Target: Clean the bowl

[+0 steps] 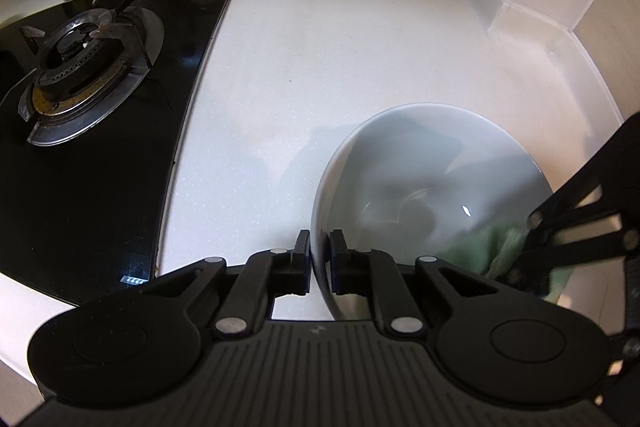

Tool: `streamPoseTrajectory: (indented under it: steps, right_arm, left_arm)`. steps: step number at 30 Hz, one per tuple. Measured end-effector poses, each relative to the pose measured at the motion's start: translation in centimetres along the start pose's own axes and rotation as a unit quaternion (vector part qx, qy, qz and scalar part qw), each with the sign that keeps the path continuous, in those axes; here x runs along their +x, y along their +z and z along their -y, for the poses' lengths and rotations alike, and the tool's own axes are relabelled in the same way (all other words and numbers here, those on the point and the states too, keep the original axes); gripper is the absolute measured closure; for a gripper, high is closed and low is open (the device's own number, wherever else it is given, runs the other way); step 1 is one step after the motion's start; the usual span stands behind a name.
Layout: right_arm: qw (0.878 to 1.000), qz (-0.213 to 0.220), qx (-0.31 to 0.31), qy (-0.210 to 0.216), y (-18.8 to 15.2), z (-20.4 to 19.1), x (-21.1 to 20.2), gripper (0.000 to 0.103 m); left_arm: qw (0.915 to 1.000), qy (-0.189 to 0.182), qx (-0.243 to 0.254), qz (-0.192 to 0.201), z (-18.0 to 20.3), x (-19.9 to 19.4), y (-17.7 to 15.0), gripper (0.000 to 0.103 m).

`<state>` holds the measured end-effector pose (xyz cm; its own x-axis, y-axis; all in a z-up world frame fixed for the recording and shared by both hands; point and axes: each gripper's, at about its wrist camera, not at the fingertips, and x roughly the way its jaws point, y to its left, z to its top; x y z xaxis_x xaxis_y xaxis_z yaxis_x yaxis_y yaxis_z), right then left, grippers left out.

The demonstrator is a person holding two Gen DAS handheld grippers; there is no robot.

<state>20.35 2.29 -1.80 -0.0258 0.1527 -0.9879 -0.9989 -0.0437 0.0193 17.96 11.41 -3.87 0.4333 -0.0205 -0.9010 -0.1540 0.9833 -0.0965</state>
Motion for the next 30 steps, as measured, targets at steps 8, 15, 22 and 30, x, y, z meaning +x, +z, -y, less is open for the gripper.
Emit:
streamPoseTrajectory:
  steps: [8,15,22,30]
  right_arm:
    - [0.99,-0.03,-0.075,-0.112,-0.6,-0.5,-1.1,0.096]
    - [0.967,0.071,-0.113,-0.216,-0.8,1.0,-4.5,0.096]
    - [0.931,0.096,-0.262,-0.236,-0.8,-0.8,-2.4,0.095]
    - [0.893,-0.024,-0.358,-0.273,-2.2,-2.4,-0.1,0.094]
  left_arm:
    - [0.9995,0.004,0.03,0.004,0.6,0.0,-0.4,0.091]
    - [0.9992,0.003,0.04,0.006,0.6,0.1,-0.3,0.092]
    - [0.9993,0.006,0.038,0.003,0.2,0.3,0.3,0.092]
    - [0.9996,0.007,0.027,0.006,-0.1,0.6,0.5,0.092]
